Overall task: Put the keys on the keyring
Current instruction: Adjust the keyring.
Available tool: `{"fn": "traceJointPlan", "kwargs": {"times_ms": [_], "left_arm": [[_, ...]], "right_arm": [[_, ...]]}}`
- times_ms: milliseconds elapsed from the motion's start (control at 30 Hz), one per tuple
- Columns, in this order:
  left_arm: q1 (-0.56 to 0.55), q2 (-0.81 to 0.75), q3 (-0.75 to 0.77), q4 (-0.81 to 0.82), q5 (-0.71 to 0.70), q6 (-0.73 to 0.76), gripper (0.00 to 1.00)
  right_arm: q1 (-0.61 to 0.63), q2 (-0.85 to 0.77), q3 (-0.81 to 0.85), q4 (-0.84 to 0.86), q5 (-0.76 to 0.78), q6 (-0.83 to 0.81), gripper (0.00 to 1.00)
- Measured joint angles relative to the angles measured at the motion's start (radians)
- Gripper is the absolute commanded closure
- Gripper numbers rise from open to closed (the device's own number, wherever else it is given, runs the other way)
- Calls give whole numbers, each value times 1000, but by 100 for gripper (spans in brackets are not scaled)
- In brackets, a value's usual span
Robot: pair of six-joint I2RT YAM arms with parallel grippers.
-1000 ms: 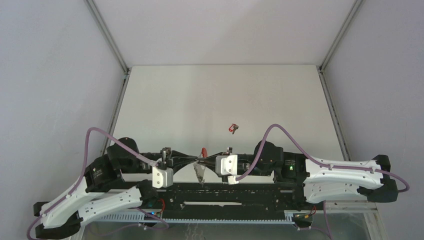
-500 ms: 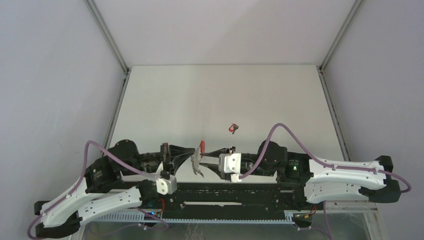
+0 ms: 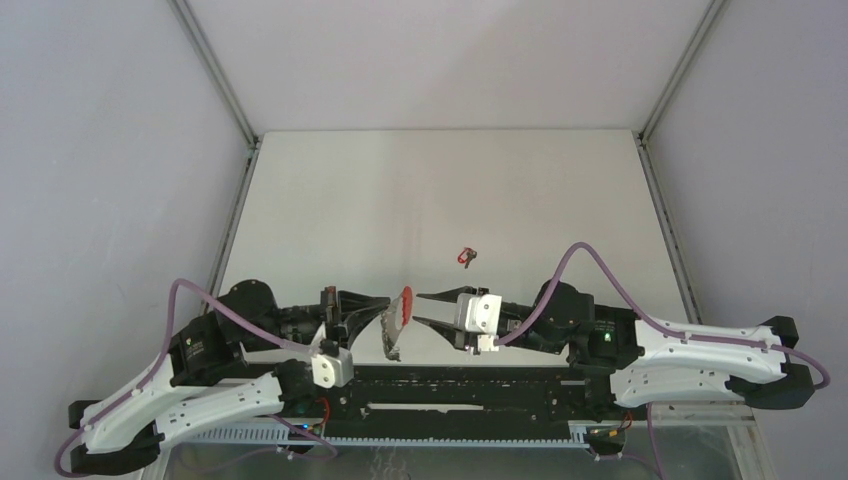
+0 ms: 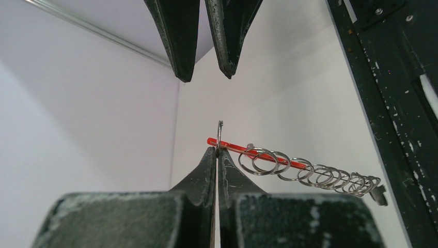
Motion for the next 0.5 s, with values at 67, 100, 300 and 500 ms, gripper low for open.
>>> {"fn": "traceJointPlan", "kwargs": {"times_ms": [67, 100, 300, 500], "left_arm": [[0, 0, 0, 2, 3, -20, 100], [0, -1, 0, 4, 4, -27, 100], [0, 3, 0, 4, 7, -24, 100], [-1, 32, 2, -39, -2, 26, 100]], "right_arm": [[-2, 0, 0, 0, 3, 11, 55], [-2, 0, -1, 0, 3, 14, 55], [-3, 2, -4, 5, -39, 17, 53], [-4, 51, -4, 10, -89, 4, 55]]}}
